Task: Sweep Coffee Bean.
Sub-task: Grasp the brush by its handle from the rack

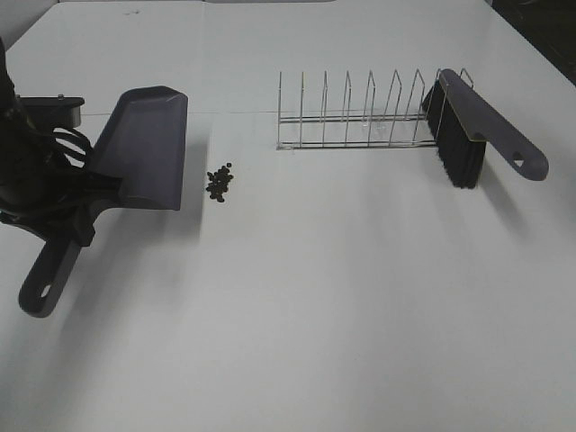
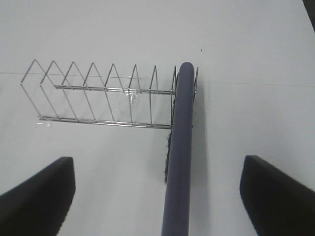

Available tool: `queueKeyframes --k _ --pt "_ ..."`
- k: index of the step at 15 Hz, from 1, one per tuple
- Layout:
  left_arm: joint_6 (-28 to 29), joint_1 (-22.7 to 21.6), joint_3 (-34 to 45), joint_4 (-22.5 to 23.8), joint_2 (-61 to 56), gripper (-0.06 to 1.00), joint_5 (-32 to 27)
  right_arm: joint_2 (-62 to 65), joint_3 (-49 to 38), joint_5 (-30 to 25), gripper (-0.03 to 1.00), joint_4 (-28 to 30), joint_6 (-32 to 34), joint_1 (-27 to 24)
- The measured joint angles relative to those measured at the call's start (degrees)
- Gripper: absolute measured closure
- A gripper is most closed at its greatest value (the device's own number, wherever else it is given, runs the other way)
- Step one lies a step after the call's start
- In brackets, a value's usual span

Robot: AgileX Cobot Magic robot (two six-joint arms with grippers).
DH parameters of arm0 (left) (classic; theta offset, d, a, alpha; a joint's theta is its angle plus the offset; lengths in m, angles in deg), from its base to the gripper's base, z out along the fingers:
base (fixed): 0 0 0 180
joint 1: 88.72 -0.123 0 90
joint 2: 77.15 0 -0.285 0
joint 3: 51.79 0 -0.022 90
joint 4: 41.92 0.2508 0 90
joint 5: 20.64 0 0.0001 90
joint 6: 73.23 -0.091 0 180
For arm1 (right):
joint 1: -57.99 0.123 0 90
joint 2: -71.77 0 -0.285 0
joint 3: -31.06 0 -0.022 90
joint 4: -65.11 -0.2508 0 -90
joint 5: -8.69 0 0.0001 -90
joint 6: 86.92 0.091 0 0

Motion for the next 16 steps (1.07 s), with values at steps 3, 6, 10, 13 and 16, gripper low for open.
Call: queueKeyframes --k 3,6,10,13,16 --pt "-0.11 0.0 0.0 0.0 0.0 0.68 0.0 -16.5 15.7 -9.45 0.28 2.64 0.0 0.0" --pt "-0.11 0.0 0.0 0.0 0.0 0.68 0.0 -28.59 27.22 -18.39 0.34 2.98 0.0 0.0" --pt "-0.23 0.0 0.0 0.0 0.0 0.68 0.06 -42.0 42.46 -23.78 0.35 3.38 0.0 0.0" --pt "-0.23 0.0 0.0 0.0 0.0 0.68 0.06 -51.8 50.88 -24.58 0.36 3.84 0.0 0.0" --pt "-0.23 0.0 0.0 0.0 0.0 0.68 0.06 -56.15 51.85 -24.64 0.37 4.98 0.52 0.0"
